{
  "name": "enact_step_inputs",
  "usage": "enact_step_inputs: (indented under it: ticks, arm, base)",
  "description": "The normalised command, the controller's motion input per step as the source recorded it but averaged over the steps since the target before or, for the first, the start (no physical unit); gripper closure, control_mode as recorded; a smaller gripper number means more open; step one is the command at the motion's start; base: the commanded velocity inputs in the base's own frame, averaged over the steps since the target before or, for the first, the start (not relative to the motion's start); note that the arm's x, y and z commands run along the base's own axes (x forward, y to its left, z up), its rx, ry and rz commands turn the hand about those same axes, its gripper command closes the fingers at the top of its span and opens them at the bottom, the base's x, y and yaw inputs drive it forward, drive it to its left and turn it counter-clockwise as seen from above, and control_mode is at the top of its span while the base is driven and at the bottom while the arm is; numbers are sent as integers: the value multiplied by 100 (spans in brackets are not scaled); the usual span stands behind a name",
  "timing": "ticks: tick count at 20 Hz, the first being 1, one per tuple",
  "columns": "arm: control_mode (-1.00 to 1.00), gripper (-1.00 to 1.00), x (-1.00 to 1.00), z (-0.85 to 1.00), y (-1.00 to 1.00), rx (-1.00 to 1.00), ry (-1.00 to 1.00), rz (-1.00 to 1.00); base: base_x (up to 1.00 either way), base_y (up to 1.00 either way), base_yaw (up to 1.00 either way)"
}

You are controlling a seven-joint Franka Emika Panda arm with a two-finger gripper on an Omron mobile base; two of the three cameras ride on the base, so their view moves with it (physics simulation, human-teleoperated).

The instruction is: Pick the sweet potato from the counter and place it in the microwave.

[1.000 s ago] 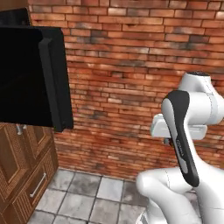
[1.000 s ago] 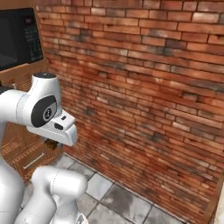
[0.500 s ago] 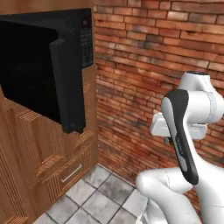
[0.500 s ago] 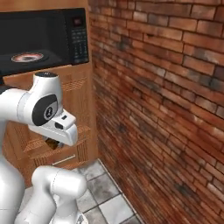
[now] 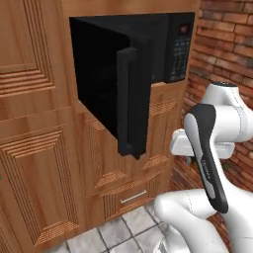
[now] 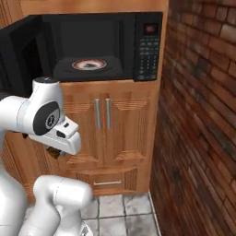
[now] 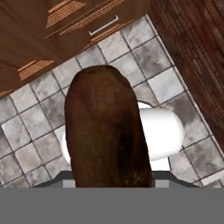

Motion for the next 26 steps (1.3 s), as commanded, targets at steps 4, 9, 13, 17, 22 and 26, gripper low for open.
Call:
enact_step_inputs:
  ticks: [4,9,13,17,22,26]
  arm:
    - [100,100,0,0,0,0,0,0]
    - [100,100,0,0,0,0,0,0]
    - [100,100,0,0,0,0,0,0]
    - [100,100,0,0,0,0,0,0]
    - [100,100,0,0,0,0,0,0]
    - [100,100,0,0,0,0,0,0]
  base:
    - [94,-65,37]
    - [45,-68,36]
    - [43,-48,35]
    - [72,-16,35]
    - [68,-8,28]
    - [23,0,20]
